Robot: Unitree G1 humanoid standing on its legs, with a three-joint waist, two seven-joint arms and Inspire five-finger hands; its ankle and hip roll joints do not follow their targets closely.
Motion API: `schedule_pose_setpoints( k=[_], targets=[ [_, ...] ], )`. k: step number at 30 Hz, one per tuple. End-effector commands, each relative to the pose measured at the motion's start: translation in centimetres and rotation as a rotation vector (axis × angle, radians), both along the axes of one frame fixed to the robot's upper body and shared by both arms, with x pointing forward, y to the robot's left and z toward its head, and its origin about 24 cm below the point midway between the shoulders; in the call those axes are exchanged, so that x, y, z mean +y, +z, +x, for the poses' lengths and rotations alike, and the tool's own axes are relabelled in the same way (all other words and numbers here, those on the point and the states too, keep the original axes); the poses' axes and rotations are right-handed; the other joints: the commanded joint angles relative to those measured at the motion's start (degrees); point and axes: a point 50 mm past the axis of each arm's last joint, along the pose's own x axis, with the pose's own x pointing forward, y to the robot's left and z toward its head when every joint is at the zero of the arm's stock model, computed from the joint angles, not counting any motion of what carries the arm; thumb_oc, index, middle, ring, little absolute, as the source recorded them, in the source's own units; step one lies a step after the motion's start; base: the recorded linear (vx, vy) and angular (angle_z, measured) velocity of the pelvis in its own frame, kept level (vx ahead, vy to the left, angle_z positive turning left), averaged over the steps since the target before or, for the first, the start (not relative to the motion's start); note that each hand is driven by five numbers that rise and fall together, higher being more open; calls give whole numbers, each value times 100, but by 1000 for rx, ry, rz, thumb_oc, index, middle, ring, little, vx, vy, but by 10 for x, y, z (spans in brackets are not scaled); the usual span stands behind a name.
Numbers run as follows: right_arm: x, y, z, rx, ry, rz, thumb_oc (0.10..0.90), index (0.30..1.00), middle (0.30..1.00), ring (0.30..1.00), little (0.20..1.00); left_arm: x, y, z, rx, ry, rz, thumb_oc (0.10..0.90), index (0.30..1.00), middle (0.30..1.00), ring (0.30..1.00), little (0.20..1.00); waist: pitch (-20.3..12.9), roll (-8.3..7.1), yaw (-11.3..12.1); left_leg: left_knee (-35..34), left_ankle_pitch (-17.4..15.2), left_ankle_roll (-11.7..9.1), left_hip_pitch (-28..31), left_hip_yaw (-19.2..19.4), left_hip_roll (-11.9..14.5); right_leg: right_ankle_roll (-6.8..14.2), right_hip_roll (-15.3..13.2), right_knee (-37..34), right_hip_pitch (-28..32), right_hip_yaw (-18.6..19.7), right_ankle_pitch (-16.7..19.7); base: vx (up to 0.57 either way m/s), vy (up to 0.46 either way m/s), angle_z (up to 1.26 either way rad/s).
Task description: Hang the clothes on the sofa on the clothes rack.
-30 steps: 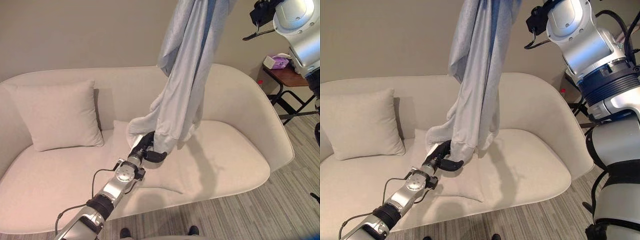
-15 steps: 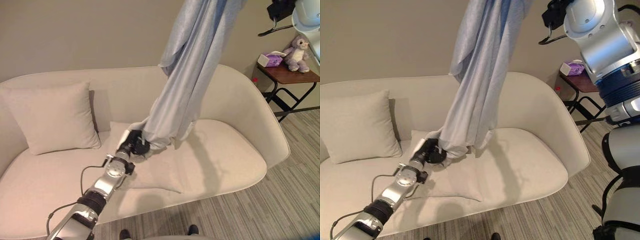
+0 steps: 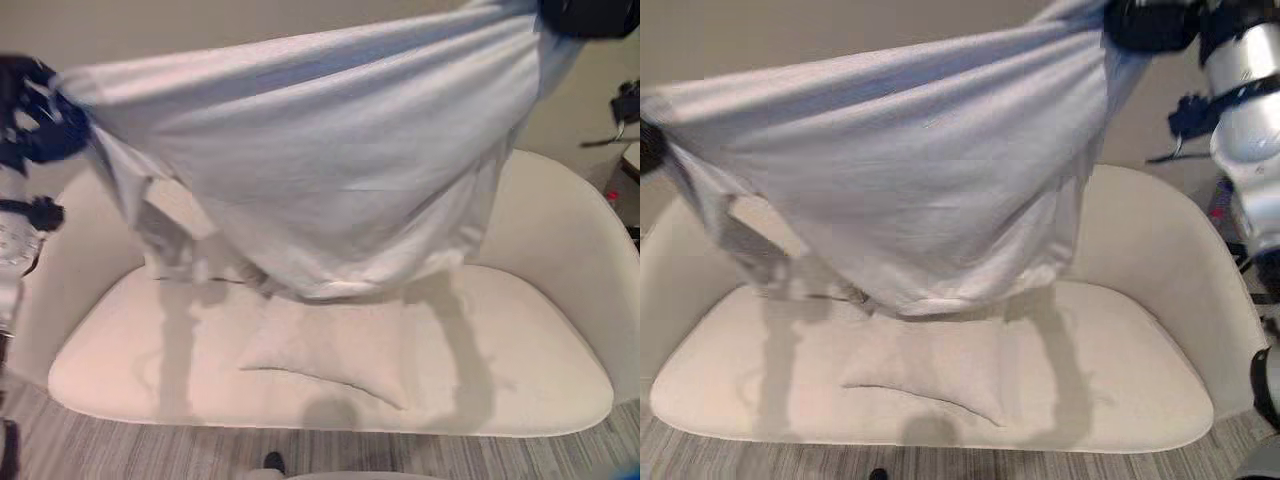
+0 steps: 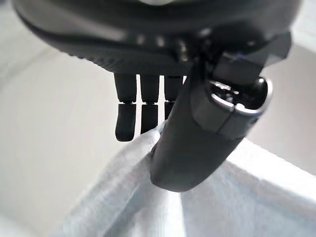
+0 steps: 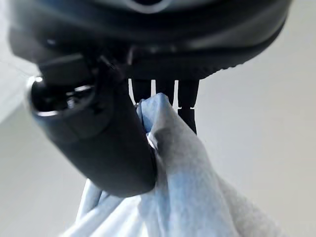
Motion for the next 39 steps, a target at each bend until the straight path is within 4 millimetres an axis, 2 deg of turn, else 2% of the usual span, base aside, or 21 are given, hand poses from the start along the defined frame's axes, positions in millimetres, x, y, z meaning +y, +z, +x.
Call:
schedule_pose_setpoints(
  k=[1, 2, 3, 8, 12, 16, 18, 20, 22, 24, 25, 26, 27, 29, 30, 31, 32, 33, 34, 37, 39],
  targets=[
    [11, 60, -26, -246, 50, -27, 400, 300, 300, 300, 300, -9, 86, -32, -329, 21, 116, 400, 300, 300, 300, 300, 64, -170, 104, 13, -573, 132, 237, -109, -129, 55, 724, 1566, 21, 584, -908, -185, 29, 4],
    [11, 51, -25, -216, 51, -50, 400, 300, 300, 300, 300, -4, 89, -35, -323, 56, 131, 400, 300, 300, 300, 300, 85, -189, 144, 13, -514, 123, 182, -166, -159, -31, 1049, 1652, -70, 823, -1224, -149, -111, 12],
    [7, 42, -23, -194, 60, -16, 400, 300, 300, 300, 300, 3, 96, -41, -320, 116, 160, 400, 300, 300, 300, 300, -3, -408, 351, 13, -434, 27, 61, -356, -300, -484, 1385, 616, 454, 892, -1607, -80, -140, 18],
    [16, 40, -23, -218, 115, 4, 400, 300, 300, 300, 300, 19, 88, -45, -297, 189, 145, 400, 300, 300, 300, 300, 49, -410, 575, 78, -37, -152, -366, -452, -230, -518, 1600, -321, 780, 691, -1346, -127, -102, 37],
    [16, 41, -23, -234, 101, -2, 400, 300, 300, 300, 300, 14, 82, -33, -299, 189, 134, 400, 300, 300, 300, 300, 187, -318, 542, 430, -14, -266, -662, -163, 81, -504, 1412, -394, 785, 248, -1222, -174, 117, 55],
    [11, 39, -25, -242, 75, -2, 400, 300, 300, 300, 300, 5, 77, -20, -310, 168, 121, 400, 300, 300, 300, 300, 90, -317, 270, 494, -61, -451, -212, -110, 1196, -369, 926, -314, 745, -57, -1122, -40, 331, 72],
    [5, 35, -27, -236, 48, -6, 400, 300, 300, 300, 300, 3, 74, -17, -307, 152, 109, 400, 300, 300, 300, 300, 16, -254, 151, 584, 289, -604, -7, -104, 1763, -298, 695, -160, 762, -153, -1134, 81, 373, 54],
    [0, 34, -29, -243, 27, 2, 400, 300, 300, 300, 300, 1, 76, -16, -320, 141, 109, 400, 300, 300, 300, 300, -28, -199, 121, 722, 587, -698, 98, -353, 2023, -245, 438, -14, 733, -228, -1039, 58, 563, 53],
    [-4, 36, -30, -254, 8, 10, 400, 300, 300, 300, 300, -2, 80, -16, -336, 135, 110, 400, 300, 300, 300, 300, -55, -130, 131, 844, 171, -887, 116, -1061, 1933, -59, 115, 139, 777, -175, -946, 129, 729, 58],
    [-14, 34, -32, -249, -31, 33, 400, 300, 300, 300, 300, -11, 90, -15, -360, 103, 120, 400, 300, 300, 300, 300, -115, -113, 42, 725, -776, -868, 154, -1008, 1621, 159, -258, 183, 794, -239, -640, 106, 512, 40],
    [-15, 33, -33, -248, -34, 36, 400, 300, 300, 300, 300, -12, 91, -14, -359, 99, 123, 400, 300, 300, 300, 300, -112, -149, 60, 746, -795, -854, 150, -1004, 1592, 174, -284, 168, 804, -240, -625, 59, 400, 12],
    [-23, 31, -34, -241, -69, 43, 400, 300, 300, 300, 300, -19, 92, -10, -355, 71, 136, 400, 300, 300, 300, 300, -114, -182, 47, 726, -1004, -783, 135, -948, 1415, 258, -499, 198, 793, -275, -174, 51, 618, 22],
    [-32, 25, -35, -239, -130, 31, 400, 300, 300, 300, 300, -25, 96, -8, -356, 67, 160, 400, 300, 300, 300, 300, -79, -345, 123, 643, -1196, -528, 153, -785, 999, 275, -1003, 219, 685, -328, 972, 83, 856, 40],
    [-36, 20, -36, -228, -142, 51, 400, 300, 300, 300, 300, -27, 98, -9, -358, 63, 168, 400, 300, 300, 300, 300, -53, -339, 99, 544, -1175, -421, 208, -743, 802, 275, -1086, 318, 636, -350, 951, 62, 640, 43],
    [-38, 15, -35, -232, -143, 82, 400, 300, 300, 300, 300, -31, 100, -6, -366, 51, 167, 400, 300, 300, 300, 300, 2, -273, 25, 253, -994, -229, 277, -757, 577, 91, -773, 792, 379, 74, 434, 34, 690, 31],
    [-38, 15, -34, -221, -140, 72, 400, 300, 300, 300, 300, -37, 104, 0, -371, 33, 152, 400, 300, 300, 300, 300, 43, -225, -55, 13, -858, -72, 352, -834, 365, -157, 25, 1254, 74, 488, -402, 25, 681, 15],
    [-38, 16, -34, -222, -141, 72, 400, 300, 300, 300, 300, -38, 104, 0, -373, 32, 151, 400, 300, 300, 300, 300, 40, -228, -52, 13, -837, -75, 326, -837, 369, -179, 25, 1279, 40, 485, -411, -15, 518, 54],
    [-38, 22, -34, -227, -142, 60, 400, 300, 300, 300, 300, -44, 107, 4, -380, 21, 146, 400, 300, 300, 300, 300, 125, -270, -109, 13, -751, 9, 298, -985, 158, -440, 828, 1479, -210, 632, -1082, -23, 176, 35],
    [-38, 22, -34, -228, -142, 61, 400, 300, 300, 300, 300, -44, 107, 4, -381, 21, 146, 400, 300, 300, 300, 300, 119, -271, -104, 13, -762, -10, 291, -981, 175, -464, 837, 1524, -239, 636, -1125, -36, 255, 25],
    [-42, 21, -35, -220, -149, 54, 400, 300, 300, 300, 300, -41, 104, 5, -366, 32, 139, 400, 300, 300, 300, 300, 216, -520, -158, 13, -714, 46, 281, -1040, -201, -649, 1741, 1107, -424, 1001, -1332, -28, 142, 2],
    [-40, 23, -34, -232, -150, 67, 400, 300, 300, 300, 300, -36, 100, 5, -367, 51, 112, 400, 300, 300, 300, 300, 182, -661, -78, 13, -708, 78, 217, -1192, -457, -811, 1840, 353, -94, 1093, -1324, -10, 110, 31]
  ],
)
